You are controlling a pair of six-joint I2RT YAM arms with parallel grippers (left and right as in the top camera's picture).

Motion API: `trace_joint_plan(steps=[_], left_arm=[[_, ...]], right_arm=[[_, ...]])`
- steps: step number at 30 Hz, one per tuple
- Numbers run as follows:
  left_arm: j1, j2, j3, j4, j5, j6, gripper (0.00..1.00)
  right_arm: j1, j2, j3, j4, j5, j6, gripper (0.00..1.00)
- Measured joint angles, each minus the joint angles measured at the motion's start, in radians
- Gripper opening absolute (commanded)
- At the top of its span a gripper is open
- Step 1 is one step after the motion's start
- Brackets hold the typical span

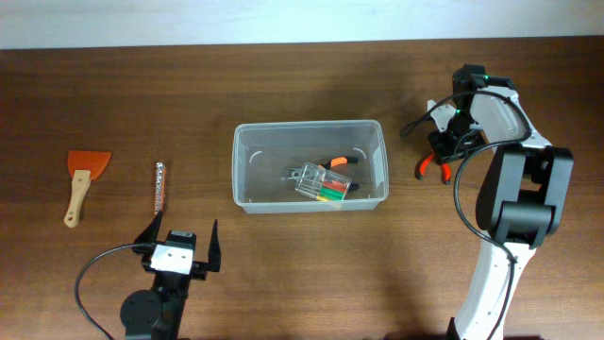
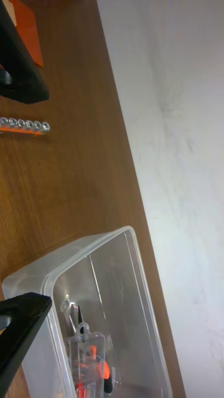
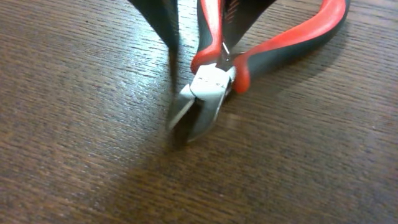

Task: Pack container
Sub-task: 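Lower the right gripper and grasp the red-black cutters at the jaws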

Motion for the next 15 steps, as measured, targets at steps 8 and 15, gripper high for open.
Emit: trace_joint_plan(steps=[8,15], left_arm=[[0.0,0.0,0.0,0.0,0.0,0.0,0.99],[0.0,0.0,0.0,0.0,0.0,0.0,0.99]], right_arm=[[0.0,0.0,0.0,0.0,-0.003,0.014,0.15],[0.0,0.0,0.0,0.0,-0.003,0.015,0.15]])
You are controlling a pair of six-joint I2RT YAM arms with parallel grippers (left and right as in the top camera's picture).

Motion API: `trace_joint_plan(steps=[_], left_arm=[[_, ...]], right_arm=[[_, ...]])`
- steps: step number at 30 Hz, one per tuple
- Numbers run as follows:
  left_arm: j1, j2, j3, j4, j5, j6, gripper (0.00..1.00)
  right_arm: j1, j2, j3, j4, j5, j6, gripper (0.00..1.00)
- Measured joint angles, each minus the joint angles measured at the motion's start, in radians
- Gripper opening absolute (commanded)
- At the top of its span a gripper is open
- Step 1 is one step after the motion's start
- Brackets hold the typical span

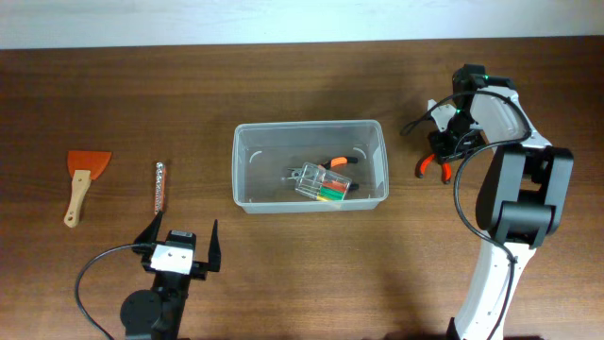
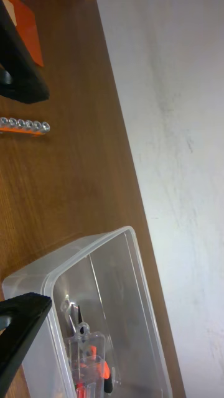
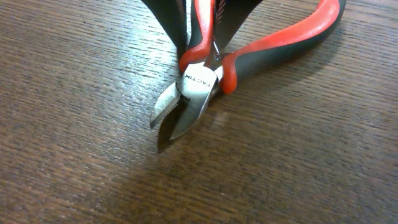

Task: Pack container
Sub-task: 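Lower the right gripper and grasp the red-black cutters at the jaws, then lift and carry the cutters left over the container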

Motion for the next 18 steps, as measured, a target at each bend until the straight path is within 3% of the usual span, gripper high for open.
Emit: trace_joint_plan(steps=[18], left_arm=[[0.0,0.0,0.0,0.0,0.0,0.0,0.99]], right_arm=[[0.001,0.0,0.008,-0.024,-0.018,0.004,0.1]])
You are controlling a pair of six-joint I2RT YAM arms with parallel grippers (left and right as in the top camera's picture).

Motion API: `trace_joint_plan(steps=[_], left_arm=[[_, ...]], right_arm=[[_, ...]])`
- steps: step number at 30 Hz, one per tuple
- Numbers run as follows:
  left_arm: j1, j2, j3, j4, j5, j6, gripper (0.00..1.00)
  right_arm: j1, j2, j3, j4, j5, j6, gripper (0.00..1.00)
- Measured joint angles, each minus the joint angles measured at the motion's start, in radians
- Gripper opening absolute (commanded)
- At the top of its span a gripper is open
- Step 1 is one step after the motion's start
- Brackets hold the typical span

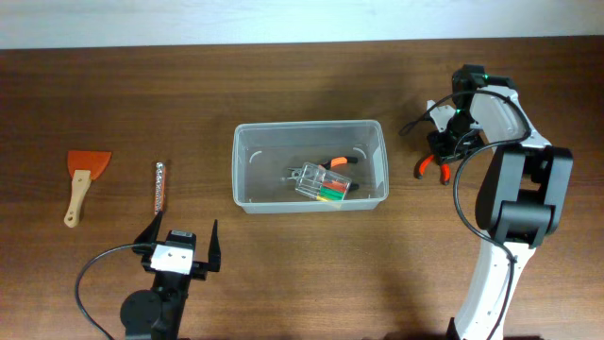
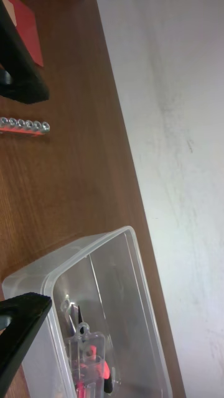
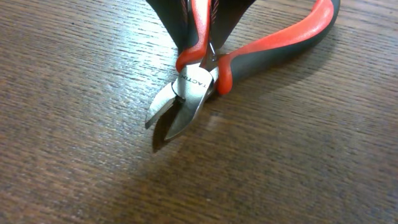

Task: Pack container
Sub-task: 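Lift and carry the cutters left over the container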

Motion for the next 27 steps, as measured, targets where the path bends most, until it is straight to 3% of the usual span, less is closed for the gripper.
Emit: trace_joint_plan(steps=[12,27], left_arm=[[0.0,0.0,0.0,0.0,0.0,0.0,0.99],[0.0,0.0,0.0,0.0,0.0,0.0,0.99]], right_arm=[[0.001,0.008,0.085,-0.07,-0.001,0.021,0.04],[0.013,0.008,0.489,-0.319,-0.039,0.026,0.04]])
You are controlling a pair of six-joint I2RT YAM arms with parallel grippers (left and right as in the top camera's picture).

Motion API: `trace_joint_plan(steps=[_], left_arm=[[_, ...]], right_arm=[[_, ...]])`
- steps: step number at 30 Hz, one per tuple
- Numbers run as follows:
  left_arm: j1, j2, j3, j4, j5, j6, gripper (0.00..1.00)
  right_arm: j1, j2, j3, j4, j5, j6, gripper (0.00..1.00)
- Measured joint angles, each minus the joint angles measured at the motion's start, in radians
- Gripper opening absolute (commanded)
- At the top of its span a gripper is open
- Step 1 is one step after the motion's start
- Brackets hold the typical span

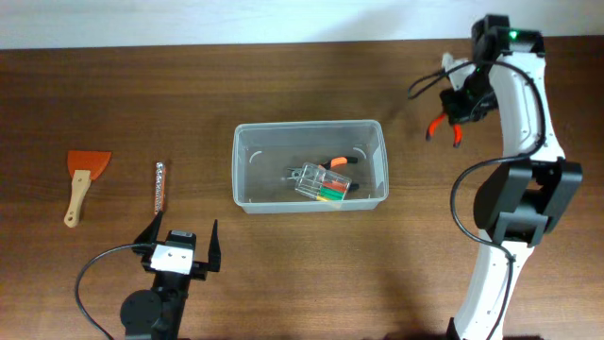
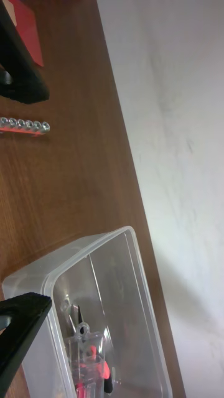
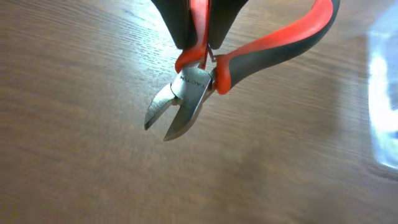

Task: Pack container
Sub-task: 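Lift and carry the cutters left over the container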

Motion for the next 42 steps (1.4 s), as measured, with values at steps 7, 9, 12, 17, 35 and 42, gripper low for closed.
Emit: trace_joint_plan(steps=[7,9,12,17,35,42], left_arm=[[0.0,0.0,0.0,0.0,0.0,0.0,0.99],[0.0,0.0,0.0,0.0,0.0,0.0,0.99],[0.0,0.0,0.0,0.0,0.0,0.0,0.99],[0.0,0.0,0.0,0.0,0.0,0.0,0.99],[0.0,0.0,0.0,0.0,0.0,0.0,0.99],[0.0,0.0,0.0,0.0,0.0,0.0,0.99]], right_arm=[[0.067,0.0,0.192,-0.116,-0.029,0.081,0.04],[0.096,0.0,0.227,-0.158,-0.034,0.108,0.04],[0.143,0.0,0.258,-0.198,-0.036,0.133,0.04],[0.228,0.0,0.262,-0.217,-0.042,0.163,0.04],[0.497,0.0,0.262,-0.236,-0.054,0.423,0.04],[0.518,0.0,0.262,-0.215,-0.058,0.669,0.04]])
